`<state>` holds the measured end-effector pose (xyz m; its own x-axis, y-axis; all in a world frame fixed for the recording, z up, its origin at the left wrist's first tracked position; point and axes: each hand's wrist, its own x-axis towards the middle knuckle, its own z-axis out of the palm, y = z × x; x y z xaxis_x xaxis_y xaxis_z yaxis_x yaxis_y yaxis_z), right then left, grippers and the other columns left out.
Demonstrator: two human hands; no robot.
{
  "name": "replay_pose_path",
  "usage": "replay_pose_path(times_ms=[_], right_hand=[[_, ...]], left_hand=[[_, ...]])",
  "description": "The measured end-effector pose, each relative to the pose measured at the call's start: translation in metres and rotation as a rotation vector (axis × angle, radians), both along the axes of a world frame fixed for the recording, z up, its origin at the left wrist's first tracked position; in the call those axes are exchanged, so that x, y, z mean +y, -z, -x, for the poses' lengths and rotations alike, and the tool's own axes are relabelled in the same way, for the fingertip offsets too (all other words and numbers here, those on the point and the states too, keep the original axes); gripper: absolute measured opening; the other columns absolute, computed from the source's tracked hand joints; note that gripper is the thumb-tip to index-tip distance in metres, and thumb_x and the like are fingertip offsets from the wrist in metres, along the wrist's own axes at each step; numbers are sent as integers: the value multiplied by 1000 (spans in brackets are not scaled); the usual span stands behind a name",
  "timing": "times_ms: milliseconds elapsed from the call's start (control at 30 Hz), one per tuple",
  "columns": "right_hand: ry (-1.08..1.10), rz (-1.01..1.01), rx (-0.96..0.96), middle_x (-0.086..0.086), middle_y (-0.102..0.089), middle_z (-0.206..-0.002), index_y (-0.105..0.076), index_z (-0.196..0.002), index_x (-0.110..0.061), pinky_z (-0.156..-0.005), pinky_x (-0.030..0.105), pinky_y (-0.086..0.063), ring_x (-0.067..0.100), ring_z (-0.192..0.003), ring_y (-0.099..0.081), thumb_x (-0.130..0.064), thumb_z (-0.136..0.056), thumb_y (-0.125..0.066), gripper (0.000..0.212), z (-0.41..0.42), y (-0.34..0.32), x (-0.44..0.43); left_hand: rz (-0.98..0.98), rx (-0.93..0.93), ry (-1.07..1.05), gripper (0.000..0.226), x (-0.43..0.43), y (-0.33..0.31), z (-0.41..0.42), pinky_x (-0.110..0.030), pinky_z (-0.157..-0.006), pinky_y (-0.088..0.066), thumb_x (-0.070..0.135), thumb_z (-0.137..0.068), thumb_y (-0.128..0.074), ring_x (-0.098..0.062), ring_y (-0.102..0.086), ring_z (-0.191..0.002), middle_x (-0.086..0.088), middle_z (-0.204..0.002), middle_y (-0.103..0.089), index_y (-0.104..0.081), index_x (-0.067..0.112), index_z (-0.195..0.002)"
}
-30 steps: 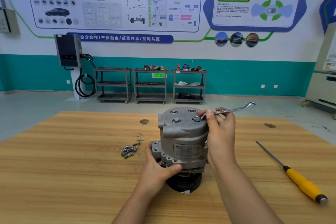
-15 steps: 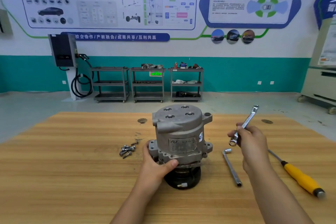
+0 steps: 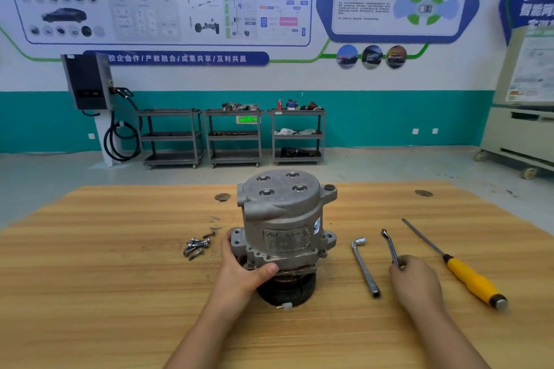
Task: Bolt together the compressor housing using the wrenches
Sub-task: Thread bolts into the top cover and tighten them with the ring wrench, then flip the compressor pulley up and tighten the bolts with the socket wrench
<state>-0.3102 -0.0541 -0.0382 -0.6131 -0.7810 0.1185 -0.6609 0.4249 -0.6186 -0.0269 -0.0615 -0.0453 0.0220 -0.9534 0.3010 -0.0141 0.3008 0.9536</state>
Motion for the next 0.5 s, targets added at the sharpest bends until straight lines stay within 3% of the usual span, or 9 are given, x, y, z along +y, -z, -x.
replay_pose_path(times_ms=[100,233,400,433,500], right_hand=[[23,-10,47,7,-68,-107,-65,-112,-13,-79,32,-48,25,-98,-61,-19,-95,-49,25,1,2,2],[49,-36,120,2,-67,-101,-66,-106,-19,-78,28,-44,21,-97,-60,-24,-94,-50,21,1,3,2],[44,-106,242,4,-52,-122,-64,-117,-23,-93,33,-43,22,-116,-46,-32,-93,-52,28,1,6,1],[28,-85,262,4,-49,-127,-61,-122,-24,-97,36,-39,23,-121,-40,-34,-93,-53,32,0,5,2],[-109,166,256,3,-46,-133,-55,-129,-24,-101,38,-31,22,-125,-34,-36,-91,-56,40,-6,3,4]], left_hand=[[-9,3,10,118,1,-2,1,-8,-73,-44,48,-32,-88,6,-59,-98,14,-112,-58,-27,32,-131],[-11,14,15,124,4,-5,1,-2,-67,-43,58,-22,-86,16,-59,-89,16,-110,-56,-24,36,-127],[-13,-6,18,113,7,-8,3,3,-63,-41,51,-33,-81,23,-56,-85,16,-110,-55,-20,38,-126],[-14,-11,20,111,8,-8,3,3,-63,-41,52,-33,-81,22,-56,-85,16,-110,-54,-21,40,-126],[-3,-16,28,111,9,-9,2,-3,-73,-44,51,-34,-83,15,-58,-94,15,-115,-54,-22,46,-126]])
